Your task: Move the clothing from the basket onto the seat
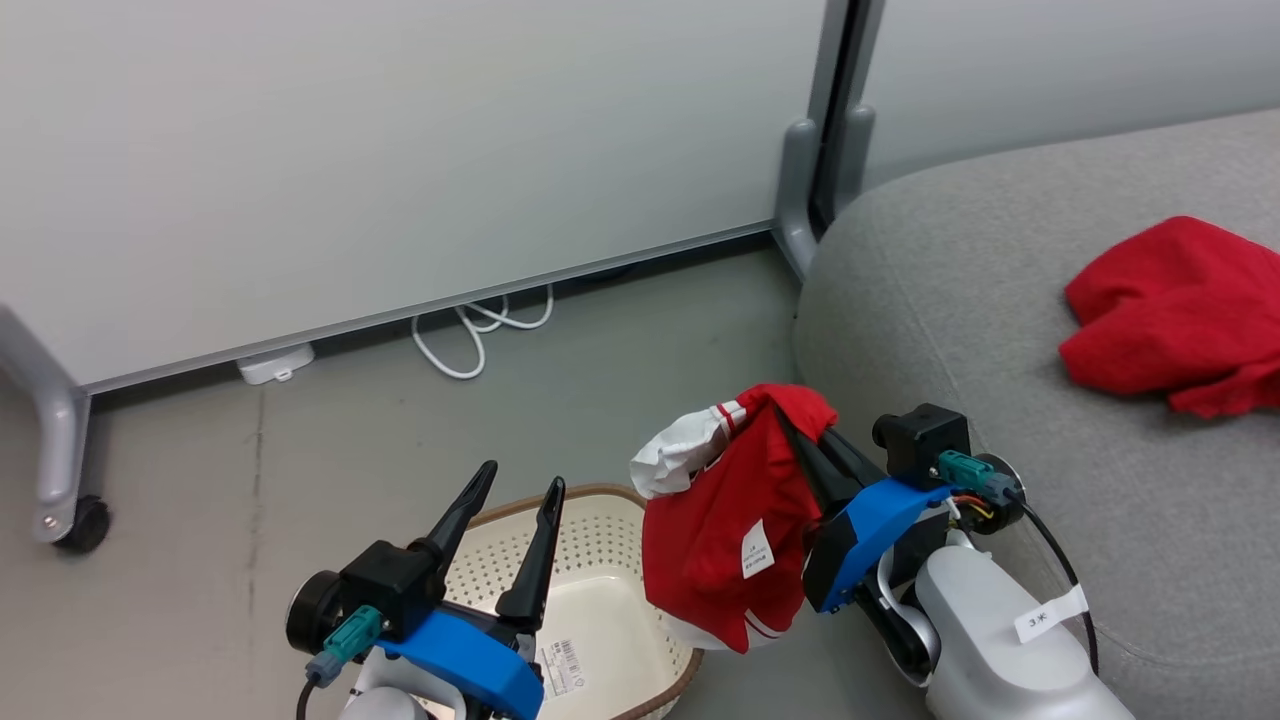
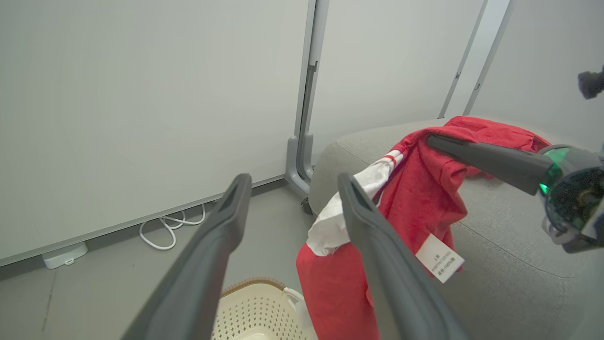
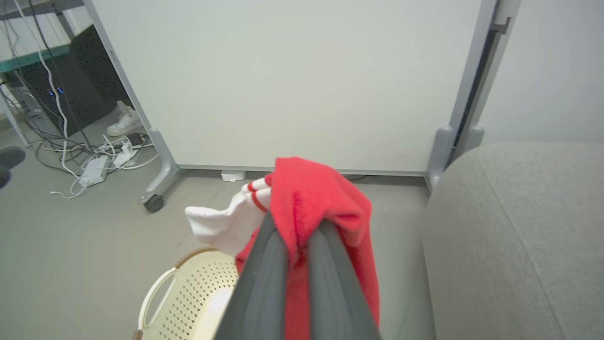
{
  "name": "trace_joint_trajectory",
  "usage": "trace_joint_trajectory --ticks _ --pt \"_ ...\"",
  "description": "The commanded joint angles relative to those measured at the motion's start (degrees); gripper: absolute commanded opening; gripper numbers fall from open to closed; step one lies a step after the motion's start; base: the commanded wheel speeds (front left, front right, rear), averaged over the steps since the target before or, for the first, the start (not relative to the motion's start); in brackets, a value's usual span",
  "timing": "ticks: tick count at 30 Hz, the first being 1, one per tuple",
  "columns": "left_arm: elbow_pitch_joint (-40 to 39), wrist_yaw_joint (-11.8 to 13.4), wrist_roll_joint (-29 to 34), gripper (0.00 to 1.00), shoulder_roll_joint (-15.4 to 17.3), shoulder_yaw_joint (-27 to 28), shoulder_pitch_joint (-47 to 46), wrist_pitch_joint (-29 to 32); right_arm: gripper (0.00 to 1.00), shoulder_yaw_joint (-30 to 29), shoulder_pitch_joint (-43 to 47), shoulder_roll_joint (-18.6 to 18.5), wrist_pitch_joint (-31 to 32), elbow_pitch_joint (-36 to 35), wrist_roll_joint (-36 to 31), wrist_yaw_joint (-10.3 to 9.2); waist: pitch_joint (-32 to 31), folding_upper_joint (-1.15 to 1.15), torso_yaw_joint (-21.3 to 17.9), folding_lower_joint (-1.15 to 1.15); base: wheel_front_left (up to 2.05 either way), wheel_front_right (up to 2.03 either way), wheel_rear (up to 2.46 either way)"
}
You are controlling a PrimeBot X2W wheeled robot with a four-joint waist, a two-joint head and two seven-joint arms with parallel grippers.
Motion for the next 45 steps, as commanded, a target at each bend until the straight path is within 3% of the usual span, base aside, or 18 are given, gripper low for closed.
trace_joint_trajectory --ticks 1,12,26,45 --pt "0.0 -0.1 0.2 1.0 0.0 0.0 -0.3 -0.3 0.0 -0.3 -0.2 0.0 -0.2 -0.1 -0.3 0.01 0.5 0.0 -2.6 0.0 0.0 0.0 0.0" --pt "0.4 -0.1 0.6 1.0 0.1 0.0 -0.9 -0.3 0.0 -0.4 -0.1 0.0 -0.3 -0.7 0.0 0.01 2.4 0.0 -12.2 0.0 0.0 0.0 0.0" --pt "0.3 -0.1 0.6 1.0 1.1 -0.4 -1.7 -0.3 0.0 -0.4 0.9 0.0 -0.3 -1.3 1.1 0.01 3.4 0.0 -20.5 0.0 0.0 0.0 0.0" --pt "0.2 -0.1 0.2 1.0 1.5 -1.3 -1.9 -0.3 0.0 -2.7 0.9 0.0 -0.3 -1.7 0.5 0.01 3.8 0.0 -20.2 0.0 0.0 0.0 0.0"
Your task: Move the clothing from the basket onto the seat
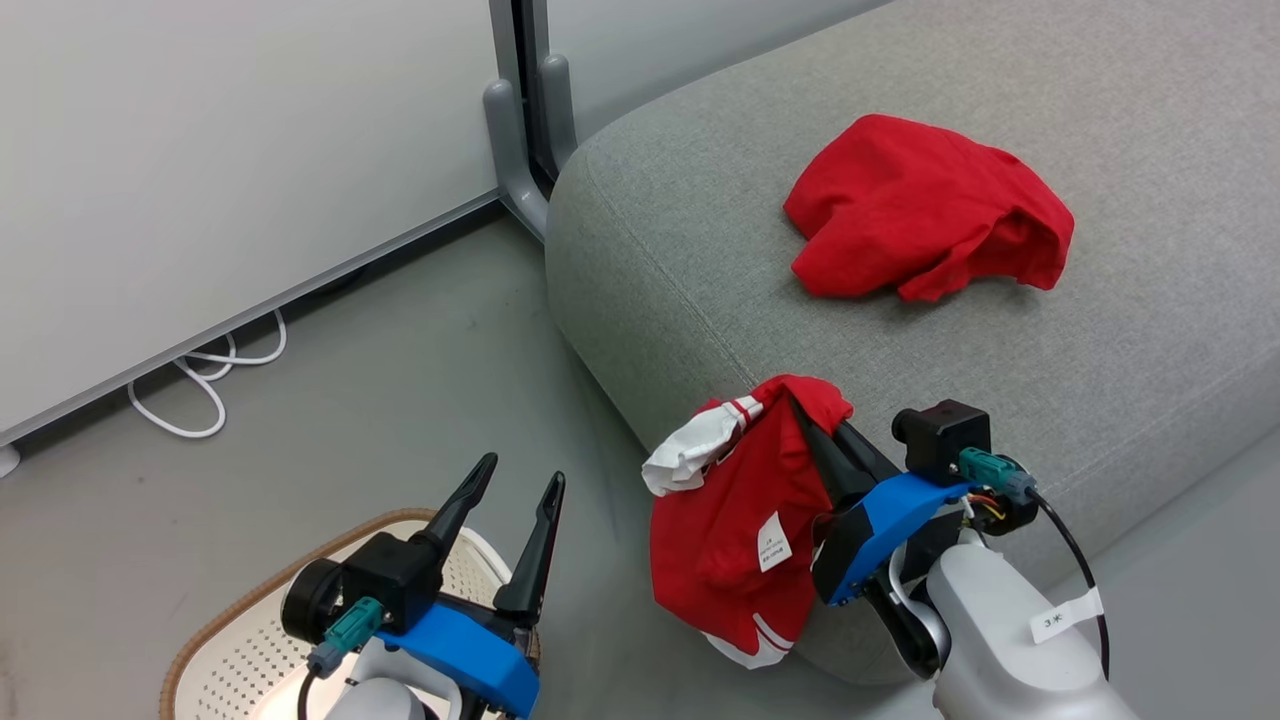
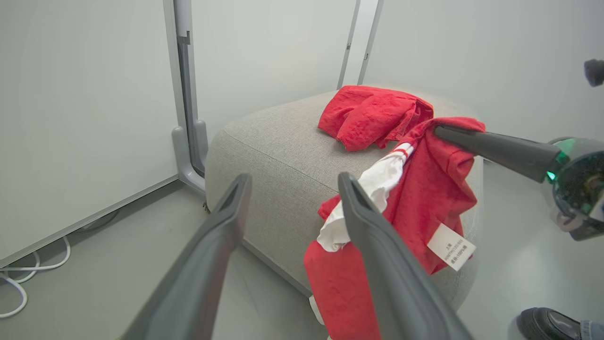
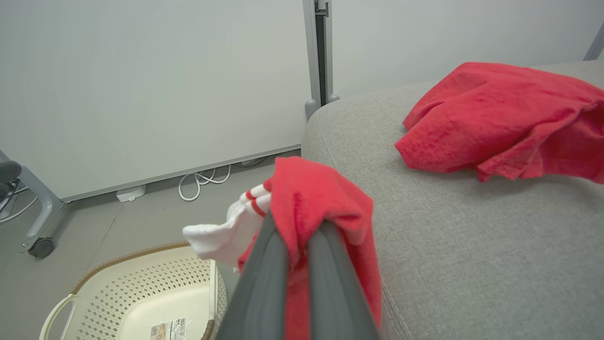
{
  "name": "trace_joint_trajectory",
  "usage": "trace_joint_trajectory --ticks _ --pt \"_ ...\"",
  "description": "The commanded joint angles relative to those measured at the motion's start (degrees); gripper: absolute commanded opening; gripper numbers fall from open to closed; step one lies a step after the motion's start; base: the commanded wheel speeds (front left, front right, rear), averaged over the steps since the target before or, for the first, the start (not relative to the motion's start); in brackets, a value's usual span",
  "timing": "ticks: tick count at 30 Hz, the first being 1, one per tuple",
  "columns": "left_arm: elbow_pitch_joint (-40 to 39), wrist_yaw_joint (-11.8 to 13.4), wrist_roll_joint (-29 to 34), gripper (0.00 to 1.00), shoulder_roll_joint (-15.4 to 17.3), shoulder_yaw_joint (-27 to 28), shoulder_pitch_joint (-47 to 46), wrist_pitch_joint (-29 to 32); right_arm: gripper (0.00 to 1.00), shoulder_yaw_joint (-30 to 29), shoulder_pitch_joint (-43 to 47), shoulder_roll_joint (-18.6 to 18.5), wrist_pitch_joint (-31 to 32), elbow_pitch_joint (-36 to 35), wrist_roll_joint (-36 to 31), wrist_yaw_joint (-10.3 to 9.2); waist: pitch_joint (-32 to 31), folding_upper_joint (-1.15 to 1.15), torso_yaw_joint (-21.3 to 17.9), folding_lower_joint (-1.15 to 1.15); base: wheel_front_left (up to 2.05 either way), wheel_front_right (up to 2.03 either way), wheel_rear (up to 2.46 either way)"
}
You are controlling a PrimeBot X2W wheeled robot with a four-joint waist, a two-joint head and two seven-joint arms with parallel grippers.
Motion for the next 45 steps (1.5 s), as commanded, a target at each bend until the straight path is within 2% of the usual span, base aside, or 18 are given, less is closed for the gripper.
trace_joint_trajectory --ticks 1,7,12,20,22,26,36,42,45 --pt "-0.2 -0.1 -0.2 1.0 0.3 0.2 -0.4 -0.3 0.0 -0.3 -0.2 0.0 -0.3 -0.4 -0.2 0.01 0.1 0.0 0.1 0.0 0.0 0.0 0.0" --pt "-0.9 -0.1 0.6 1.0 0.5 1.3 -1.2 -0.3 0.0 -2.3 -4.0 0.0 -0.3 -1.3 0.6 0.01 1.9 0.0 0.5 0.0 0.0 0.0 0.0" --pt "-2.2 -0.1 1.4 1.0 1.1 2.7 -1.3 -0.3 0.0 -7.2 -10.9 0.0 3.3 -2.4 4.3 0.01 4.2 0.0 0.6 0.0 0.0 0.0 0.0" --pt "-4.0 -0.1 2.5 1.0 2.4 2.8 -4.6 -0.3 0.0 -17.6 -23.0 -6.3 9.7 -5.6 4.6 0.01 11.0 0.0 3.2 0.0 0.0 0.0 0.0" --pt "-4.3 -0.1 2.6 1.0 2.6 3.0 -5.1 -0.3 0.0 -19.0 -24.1 -7.1 10.3 -6.1 4.8 0.01 11.9 0.0 3.6 0.0 0.0 0.0 0.0" --pt "-5.4 -0.1 3.2 1.0 3.9 3.6 -7.2 -0.3 0.0 -24.0 -28.4 -11.0 12.7 -7.9 3.4 0.01 15.8 0.0 4.8 0.0 0.0 0.0 0.0" --pt "-8.6 -0.1 4.3 1.0 6.7 2.8 -12.4 -0.3 0.0 -39.7 -34.4 -20.9 15.4 -12.6 -0.2 0.01 24.5 0.0 8.7 0.0 0.0 0.0 0.0" --pt "-10.2 -0.1 4.9 1.0 8.0 2.3 -14.9 -0.3 0.0 -45.8 -32.8 -22.5 14.9 -12.3 -1.8 0.01 29.2 0.0 10.1 0.0 0.0 0.0 0.0" --pt "-10.8 -0.1 5.4 1.0 8.3 1.7 -16.2 -0.2 0.0 -48.0 -31.0 -21.3 13.5 -11.0 -2.2 0.01 31.5 0.0 10.7 0.0 0.0 0.0 0.0"
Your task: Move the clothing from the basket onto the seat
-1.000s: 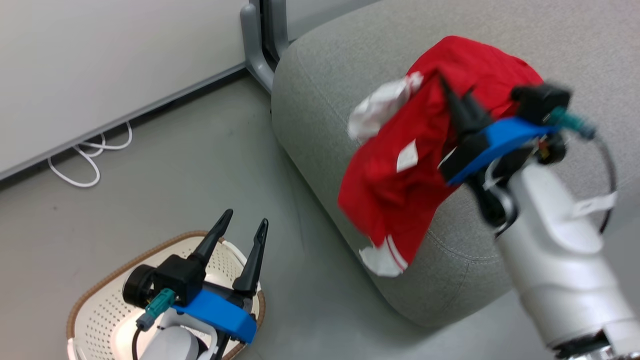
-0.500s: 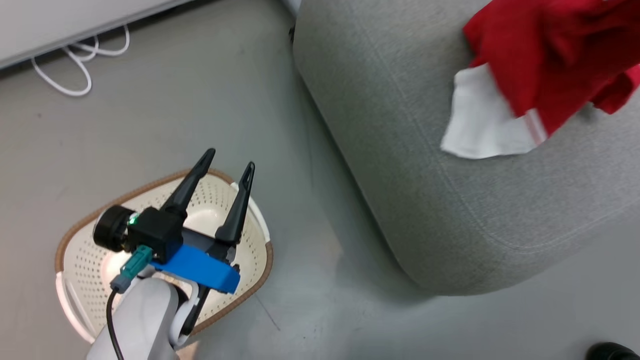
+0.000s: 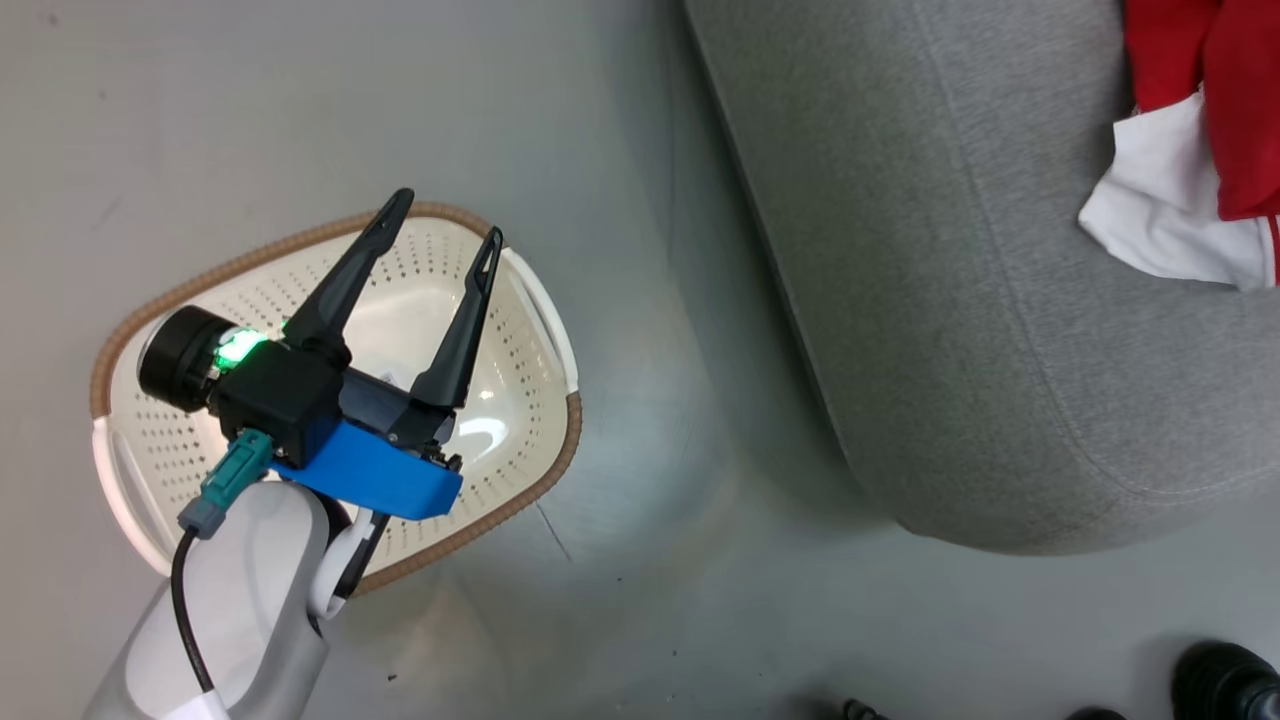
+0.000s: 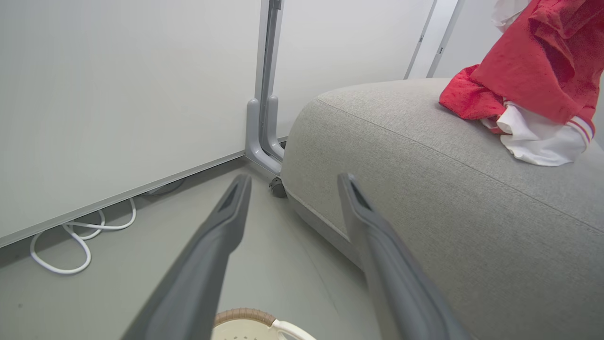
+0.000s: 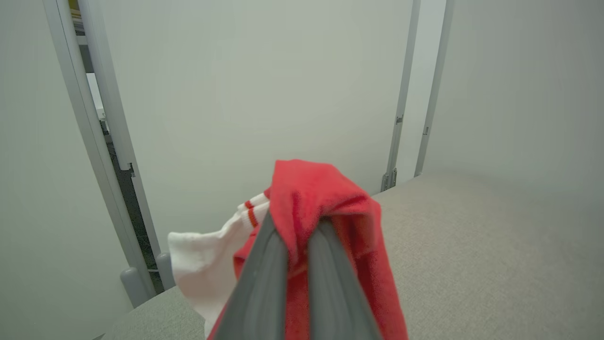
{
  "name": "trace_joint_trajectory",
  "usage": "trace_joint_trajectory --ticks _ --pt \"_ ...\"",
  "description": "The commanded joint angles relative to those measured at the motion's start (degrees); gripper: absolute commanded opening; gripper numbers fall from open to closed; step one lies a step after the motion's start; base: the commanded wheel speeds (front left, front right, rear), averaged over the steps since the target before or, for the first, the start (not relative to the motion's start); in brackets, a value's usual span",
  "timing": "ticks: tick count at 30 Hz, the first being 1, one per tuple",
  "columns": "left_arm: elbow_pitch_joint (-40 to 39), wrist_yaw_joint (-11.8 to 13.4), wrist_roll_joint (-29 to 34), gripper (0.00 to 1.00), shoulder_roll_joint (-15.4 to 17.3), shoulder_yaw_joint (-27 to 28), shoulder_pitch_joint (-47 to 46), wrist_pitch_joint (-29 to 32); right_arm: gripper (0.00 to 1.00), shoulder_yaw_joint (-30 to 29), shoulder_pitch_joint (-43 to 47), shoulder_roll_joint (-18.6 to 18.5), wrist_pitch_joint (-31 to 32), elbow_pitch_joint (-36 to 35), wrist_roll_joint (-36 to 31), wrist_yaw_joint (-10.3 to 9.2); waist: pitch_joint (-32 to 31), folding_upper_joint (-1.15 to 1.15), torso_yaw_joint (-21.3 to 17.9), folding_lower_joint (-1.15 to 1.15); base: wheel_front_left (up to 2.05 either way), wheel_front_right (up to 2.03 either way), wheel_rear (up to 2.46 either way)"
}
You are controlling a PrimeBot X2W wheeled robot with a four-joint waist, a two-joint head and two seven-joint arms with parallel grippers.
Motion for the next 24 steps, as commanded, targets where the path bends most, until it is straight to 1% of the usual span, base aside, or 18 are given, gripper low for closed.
trace_joint_trajectory --ticks 1,5,9,18,20,21,24 --pt "-0.3 -0.1 0.2 1.0 0.3 -0.2 -1.1 -0.2 0.0 -0.3 1.1 0.7 -0.6 0.6 -0.2 0.01 2.1 0.0 0.9 -0.01 0.0 0.0 0.0" --pt "-0.9 -0.1 0.5 1.0 0.7 -0.8 -2.3 0.0 0.0 -1.6 2.6 2.1 -2.8 3.9 -1.4 0.01 3.9 0.0 1.2 -0.01 0.0 0.0 0.0" --pt "-1.2 -0.1 0.3 1.0 1.2 -0.9 -2.7 0.3 0.0 -1.2 3.0 3.2 -4.3 7.2 -2.8 0.01 4.9 0.0 1.2 -0.01 0.0 0.0 0.0" --pt "-0.8 0.5 0.1 1.0 1.3 -1.3 -2.2 0.3 0.0 -0.4 1.4 3.3 -5.7 12.8 -4.7 0.01 4.5 0.0 1.6 -0.01 0.0 0.0 0.0" --pt "-0.6 0.6 0.0 1.0 1.2 -1.4 -2.2 0.3 0.75 0.0 1.0 3.3 -5.5 13.9 -5.1 0.01 4.3 0.0 1.6 -0.01 0.0 0.0 0.0" --pt "-0.5 0.6 -0.1 1.0 1.1 -1.4 -2.2 0.2 1.0 0.3 0.8 3.1 -5.8 14.2 -5.4 0.01 4.2 0.0 1.6 -0.01 0.0 0.0 0.0" --pt "-0.2 0.6 -0.2 1.0 1.0 -1.6 -2.6 0.1 1.0 0.9 0.1 3.0 -6.3 15.5 -5.9 0.01 4.1 0.0 1.5 -0.01 0.0 0.0 0.0"
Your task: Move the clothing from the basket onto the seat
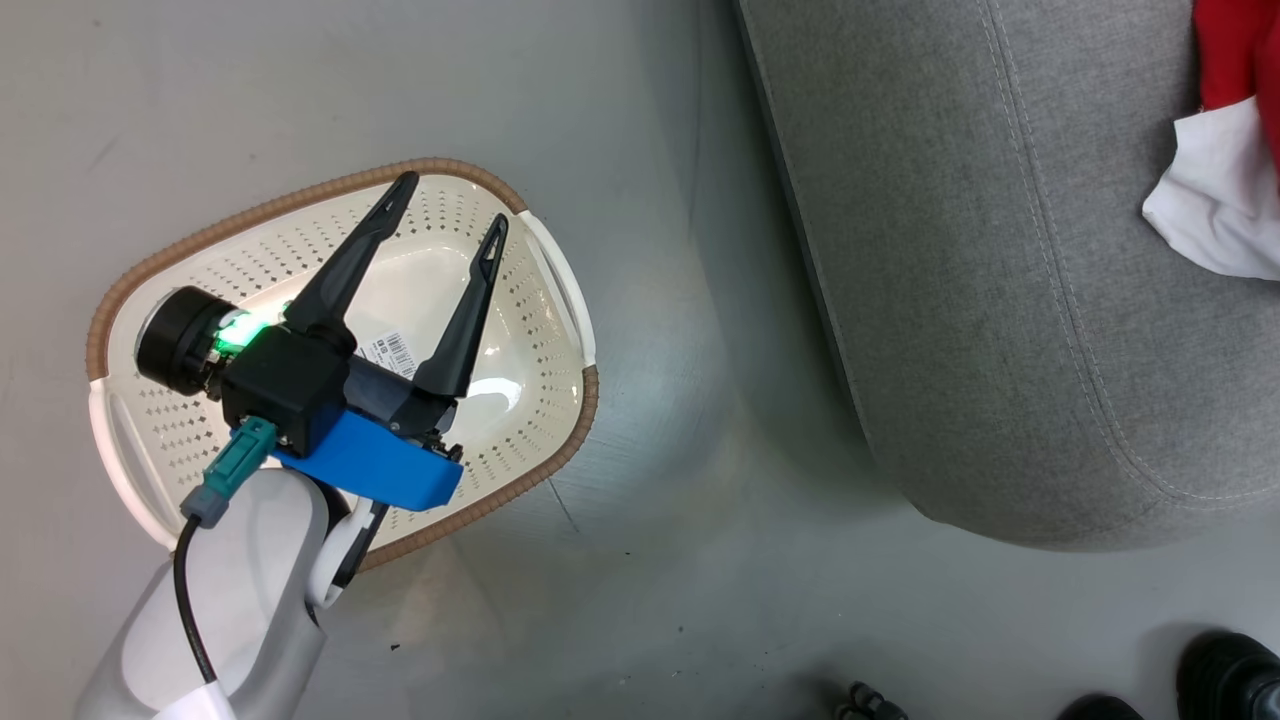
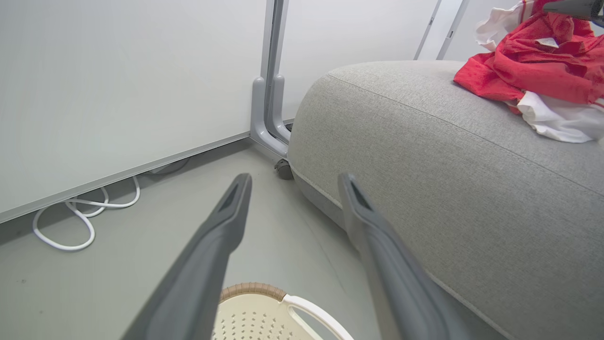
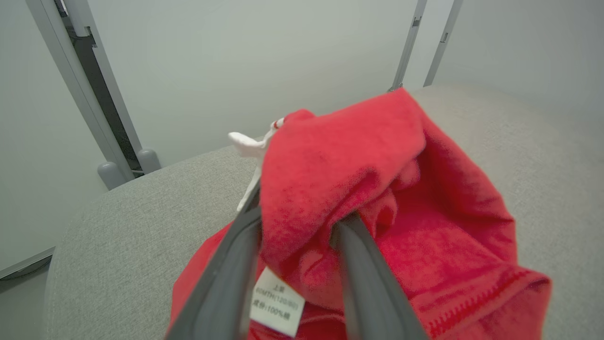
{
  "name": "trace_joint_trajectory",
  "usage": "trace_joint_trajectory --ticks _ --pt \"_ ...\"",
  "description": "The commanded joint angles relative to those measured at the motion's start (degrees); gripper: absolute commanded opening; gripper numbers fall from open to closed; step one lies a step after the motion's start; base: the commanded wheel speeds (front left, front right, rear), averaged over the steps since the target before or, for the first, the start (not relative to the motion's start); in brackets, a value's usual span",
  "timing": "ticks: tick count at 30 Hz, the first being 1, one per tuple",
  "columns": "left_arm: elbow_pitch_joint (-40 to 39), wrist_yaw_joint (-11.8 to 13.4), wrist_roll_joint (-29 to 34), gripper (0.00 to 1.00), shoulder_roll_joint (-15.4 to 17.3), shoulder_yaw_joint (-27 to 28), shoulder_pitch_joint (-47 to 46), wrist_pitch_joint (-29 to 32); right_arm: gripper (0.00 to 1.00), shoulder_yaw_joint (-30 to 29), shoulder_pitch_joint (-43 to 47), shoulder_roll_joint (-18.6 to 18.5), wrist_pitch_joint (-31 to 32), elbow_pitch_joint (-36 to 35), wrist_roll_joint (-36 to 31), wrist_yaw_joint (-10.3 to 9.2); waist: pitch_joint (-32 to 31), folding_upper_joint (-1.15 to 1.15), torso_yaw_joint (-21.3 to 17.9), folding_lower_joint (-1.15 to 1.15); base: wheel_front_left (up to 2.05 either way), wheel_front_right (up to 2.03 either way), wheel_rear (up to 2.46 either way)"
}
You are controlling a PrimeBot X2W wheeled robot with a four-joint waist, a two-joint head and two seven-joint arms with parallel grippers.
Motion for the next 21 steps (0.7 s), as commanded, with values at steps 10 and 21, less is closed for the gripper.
trace_joint_trajectory --ticks 10,21 --pt "0.9 0.2 -0.6 1.0 -0.6 -0.1 -1.0 -0.4 1.0 0.7 -1.3 -1.1 -1.7 3.5 -0.1 0.01 -1.3 0.0 0.2 0.0 0.0 0.0 0.0" --pt "2.7 0.0 -1.4 1.0 -3.7 0.7 1.3 -0.5 1.0 3.1 2.3 -2.1 -1.5 4.5 -1.1 0.01 -7.4 0.0 1.5 0.0 0.0 0.0 0.0"
